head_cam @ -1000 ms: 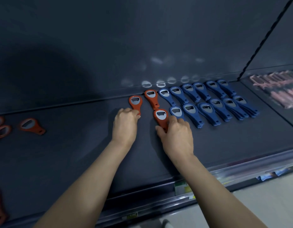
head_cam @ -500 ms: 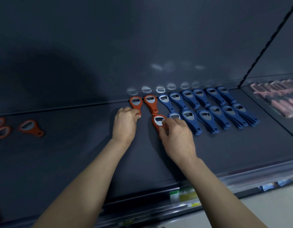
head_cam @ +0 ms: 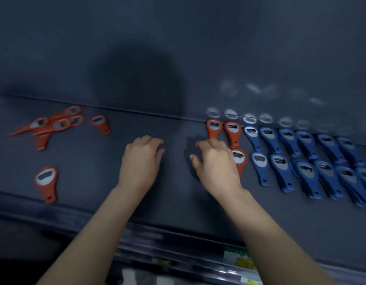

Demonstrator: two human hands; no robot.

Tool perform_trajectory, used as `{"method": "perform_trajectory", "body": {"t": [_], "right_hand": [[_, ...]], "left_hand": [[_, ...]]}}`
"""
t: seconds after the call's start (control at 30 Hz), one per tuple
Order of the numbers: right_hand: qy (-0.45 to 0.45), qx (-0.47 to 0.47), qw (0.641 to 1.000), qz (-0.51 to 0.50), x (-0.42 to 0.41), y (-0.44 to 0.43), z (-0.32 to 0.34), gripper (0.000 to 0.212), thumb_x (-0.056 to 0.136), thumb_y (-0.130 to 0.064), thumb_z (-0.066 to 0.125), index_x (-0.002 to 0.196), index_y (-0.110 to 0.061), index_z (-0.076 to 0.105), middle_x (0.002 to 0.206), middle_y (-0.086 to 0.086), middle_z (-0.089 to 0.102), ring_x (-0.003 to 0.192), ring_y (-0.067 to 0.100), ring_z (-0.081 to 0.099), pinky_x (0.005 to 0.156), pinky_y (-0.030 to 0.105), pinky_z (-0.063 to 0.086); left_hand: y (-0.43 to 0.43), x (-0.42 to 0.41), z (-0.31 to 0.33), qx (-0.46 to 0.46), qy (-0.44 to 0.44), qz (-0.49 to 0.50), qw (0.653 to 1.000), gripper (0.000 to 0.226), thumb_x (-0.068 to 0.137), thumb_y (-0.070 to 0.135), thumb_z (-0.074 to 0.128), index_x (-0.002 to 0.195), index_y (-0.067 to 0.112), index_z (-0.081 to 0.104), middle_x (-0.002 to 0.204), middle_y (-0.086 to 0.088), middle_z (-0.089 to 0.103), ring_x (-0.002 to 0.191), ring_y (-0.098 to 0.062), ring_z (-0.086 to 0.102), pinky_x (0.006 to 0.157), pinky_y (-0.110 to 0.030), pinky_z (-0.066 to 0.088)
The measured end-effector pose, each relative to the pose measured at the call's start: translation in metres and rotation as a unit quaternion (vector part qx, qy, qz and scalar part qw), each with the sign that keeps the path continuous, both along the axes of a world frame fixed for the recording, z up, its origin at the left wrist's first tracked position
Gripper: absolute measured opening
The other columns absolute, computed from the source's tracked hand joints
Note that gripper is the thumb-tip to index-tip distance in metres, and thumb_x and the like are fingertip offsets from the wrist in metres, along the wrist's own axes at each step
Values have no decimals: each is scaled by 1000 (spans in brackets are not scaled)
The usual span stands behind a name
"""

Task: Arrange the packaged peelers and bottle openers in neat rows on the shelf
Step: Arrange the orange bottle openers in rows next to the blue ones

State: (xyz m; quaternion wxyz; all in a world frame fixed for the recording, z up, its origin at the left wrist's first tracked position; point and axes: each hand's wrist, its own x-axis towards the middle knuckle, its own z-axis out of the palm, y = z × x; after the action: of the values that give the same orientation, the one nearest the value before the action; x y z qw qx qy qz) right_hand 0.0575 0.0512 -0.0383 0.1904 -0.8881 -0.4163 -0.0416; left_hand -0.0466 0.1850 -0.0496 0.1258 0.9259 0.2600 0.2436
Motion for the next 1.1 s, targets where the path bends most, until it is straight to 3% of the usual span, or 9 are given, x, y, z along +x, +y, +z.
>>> {"method": "perform_trajectory", "body": {"t": [0.2, 0.4, 0.47, 0.6, 0.8, 1.0, 1.1], "right_hand": [[9, -32, 988, 153, -38, 73, -5, 37, 95, -33, 48, 124, -11, 53, 123, 8, 53, 113, 26, 44, 95, 35, 37], [32, -67, 979, 190, -69, 144, -13, 41, 95, -35, 49, 127, -10, 50, 126, 10, 49, 116, 26, 41, 95, 35, 37], [41, -76, 980, 177, -70, 161, -15, 44, 95, -37, 49, 130, -10, 47, 130, 10, 45, 119, 27, 38, 98, 36, 36], [59, -64, 985, 149, -73, 200, -17, 47, 94, -37, 51, 132, -10, 43, 134, 11, 40, 120, 28, 36, 100, 36, 36], [69, -52, 991, 104, -73, 247, -19, 51, 94, -35, 52, 136, -9, 37, 134, 13, 43, 121, 29, 36, 99, 34, 34], [113, -38, 991, 62, -64, 273, -18, 29, 92, -9, 53, 120, -4, 48, 119, 18, 51, 112, 31, 43, 91, 35, 40], [168, -61, 983, 37, -60, 283, -15, 18, 89, -9, 55, 106, -5, 51, 118, 20, 51, 110, 34, 46, 88, 36, 41]], "left_hand": [[37, -88, -6, -12, 48, 193, 980, 23, 82, 8, 65, 105, 2, 67, 102, -21, 64, 95, -41, 57, 84, -48, 45], [69, -148, -6, -47, 118, 399, 908, 42, 82, 32, 68, 111, 2, 61, 108, -25, 54, 101, -41, 46, 85, -47, 37], [81, -149, -5, -65, 143, 396, 904, 42, 84, 34, 66, 109, 2, 58, 106, -23, 58, 100, -40, 50, 85, -44, 39], [112, -143, 0, -86, 122, 360, 921, 17, 87, 17, 58, 98, 5, 55, 101, -19, 61, 94, -39, 56, 73, -38, 40], [155, -132, -1, -167, -35, 234, 957, 20, 79, 10, 64, 99, 8, 60, 95, -10, 63, 88, -29, 59, 77, -38, 48], [197, -121, -1, -171, -154, 217, 949, 19, 77, 12, 68, 96, 16, 65, 88, 3, 66, 80, -16, 63, 72, -29, 51], [226, -119, -2, -173, -165, 224, 945, 26, 77, 8, 67, 102, 12, 64, 94, -4, 67, 84, -20, 64, 77, -36, 54]]}}
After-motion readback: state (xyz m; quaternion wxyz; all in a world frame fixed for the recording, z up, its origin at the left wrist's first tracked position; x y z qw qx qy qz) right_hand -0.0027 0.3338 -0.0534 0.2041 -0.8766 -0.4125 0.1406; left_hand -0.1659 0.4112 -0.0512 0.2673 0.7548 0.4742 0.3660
